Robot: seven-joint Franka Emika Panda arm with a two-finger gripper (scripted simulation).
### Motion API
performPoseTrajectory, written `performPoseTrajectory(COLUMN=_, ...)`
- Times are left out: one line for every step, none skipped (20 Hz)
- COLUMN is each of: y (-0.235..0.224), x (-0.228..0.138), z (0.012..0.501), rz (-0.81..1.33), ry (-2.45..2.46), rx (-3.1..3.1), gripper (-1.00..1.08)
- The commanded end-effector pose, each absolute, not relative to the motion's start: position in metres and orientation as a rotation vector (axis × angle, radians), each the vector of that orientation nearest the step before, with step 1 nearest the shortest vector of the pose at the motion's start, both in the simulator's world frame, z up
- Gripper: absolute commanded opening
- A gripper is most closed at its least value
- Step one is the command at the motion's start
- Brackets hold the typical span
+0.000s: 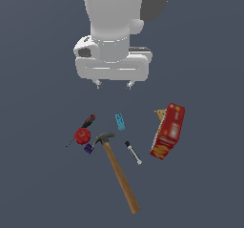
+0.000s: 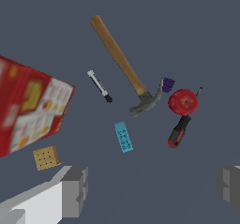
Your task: Pick up a designated object from a clutter of objects.
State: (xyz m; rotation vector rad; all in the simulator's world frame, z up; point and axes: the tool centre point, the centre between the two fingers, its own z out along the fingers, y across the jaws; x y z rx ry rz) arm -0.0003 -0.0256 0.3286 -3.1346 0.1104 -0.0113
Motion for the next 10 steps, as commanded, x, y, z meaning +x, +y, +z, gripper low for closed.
performPoseTrajectory(y=-0.026, x=0.000, z=0.329, rz=-0.011, ry=0.110, rx=-3.135, gripper=1.00)
performPoseTrajectory(y=-0.026, x=0.000, z=0.329, rz=-0.013, ry=0.112, rx=-3.135, gripper=1.00)
performPoseTrajectory(y=-0.028, x=0.000, z=0.329, rz=-0.015, ry=0.114, rx=-3.136, gripper=1.00)
performPoseTrajectory(y=-0.031, x=0.000, z=0.330, rz=-0.020, ry=0.119, rx=-3.138, gripper=1.00)
performPoseTrajectory(y=-0.035, x=0.000, z=0.332, rz=-0.027, ry=0.126, rx=-3.141, gripper=1.00)
performPoseTrajectory(y=-0.040, x=0.000, z=0.334, rz=-0.035, ry=0.135, rx=-3.145, gripper=1.00)
performPoseTrajectory(y=-0.046, x=0.000, z=0.336, rz=-0.044, ry=0.144, rx=-3.148, gripper=1.00)
performPoseTrajectory(y=-0.050, x=0.000, z=0.337, rz=-0.052, ry=0.151, rx=-3.151, gripper=1.00)
performPoseTrajectory(y=-0.053, x=0.000, z=0.338, rz=-0.057, ry=0.157, rx=-3.154, gripper=1.00)
performPoseTrajectory(y=-0.055, x=0.000, z=0.339, rz=-0.060, ry=0.159, rx=-3.155, gripper=1.00)
